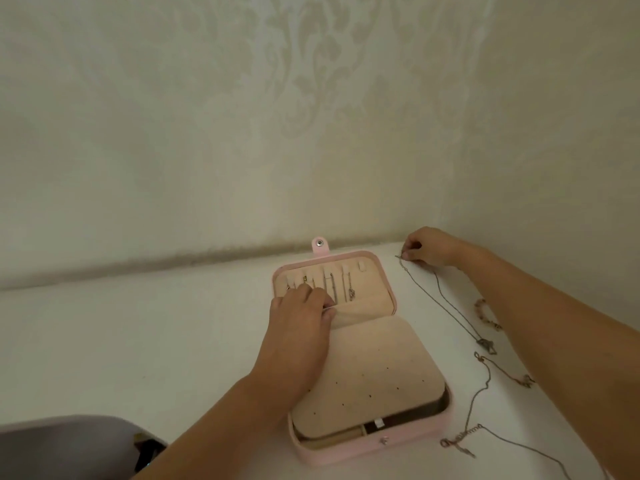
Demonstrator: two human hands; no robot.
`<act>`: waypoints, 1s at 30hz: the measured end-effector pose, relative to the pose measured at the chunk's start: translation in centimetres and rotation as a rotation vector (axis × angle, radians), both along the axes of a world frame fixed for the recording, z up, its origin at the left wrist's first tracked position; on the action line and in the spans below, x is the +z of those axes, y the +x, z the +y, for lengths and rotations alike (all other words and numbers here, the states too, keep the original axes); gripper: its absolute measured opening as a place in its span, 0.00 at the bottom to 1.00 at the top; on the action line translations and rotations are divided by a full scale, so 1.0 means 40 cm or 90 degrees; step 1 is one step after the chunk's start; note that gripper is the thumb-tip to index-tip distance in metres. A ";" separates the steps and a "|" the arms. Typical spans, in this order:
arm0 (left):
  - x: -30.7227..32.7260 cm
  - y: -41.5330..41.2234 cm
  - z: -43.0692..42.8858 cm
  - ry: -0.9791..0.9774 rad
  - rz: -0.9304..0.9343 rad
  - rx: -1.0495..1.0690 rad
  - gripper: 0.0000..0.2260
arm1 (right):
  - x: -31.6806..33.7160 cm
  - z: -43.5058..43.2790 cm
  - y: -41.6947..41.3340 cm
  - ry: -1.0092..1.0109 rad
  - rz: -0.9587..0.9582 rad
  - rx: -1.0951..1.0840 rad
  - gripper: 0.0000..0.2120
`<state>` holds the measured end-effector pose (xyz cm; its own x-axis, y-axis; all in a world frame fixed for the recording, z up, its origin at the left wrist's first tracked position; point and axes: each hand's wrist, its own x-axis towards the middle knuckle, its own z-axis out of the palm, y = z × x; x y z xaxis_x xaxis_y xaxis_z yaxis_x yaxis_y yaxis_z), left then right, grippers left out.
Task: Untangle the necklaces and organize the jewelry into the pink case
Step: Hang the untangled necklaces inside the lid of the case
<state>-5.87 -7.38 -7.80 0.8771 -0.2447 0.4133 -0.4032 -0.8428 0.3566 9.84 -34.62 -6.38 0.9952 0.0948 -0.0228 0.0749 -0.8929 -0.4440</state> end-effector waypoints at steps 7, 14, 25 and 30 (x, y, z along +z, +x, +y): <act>0.001 -0.004 0.000 -0.018 -0.011 -0.017 0.09 | 0.087 0.026 -0.068 0.572 0.105 -0.027 0.10; 0.009 -0.014 0.000 -0.036 -0.020 -0.047 0.08 | 0.336 0.091 -0.181 0.285 0.139 0.103 0.10; 0.016 -0.018 -0.003 -0.010 0.007 -0.035 0.09 | 0.582 0.184 -0.282 0.281 -0.005 0.213 0.06; 0.017 -0.022 0.000 -0.015 0.003 -0.036 0.10 | 0.610 0.222 -0.279 0.283 -0.020 0.244 0.06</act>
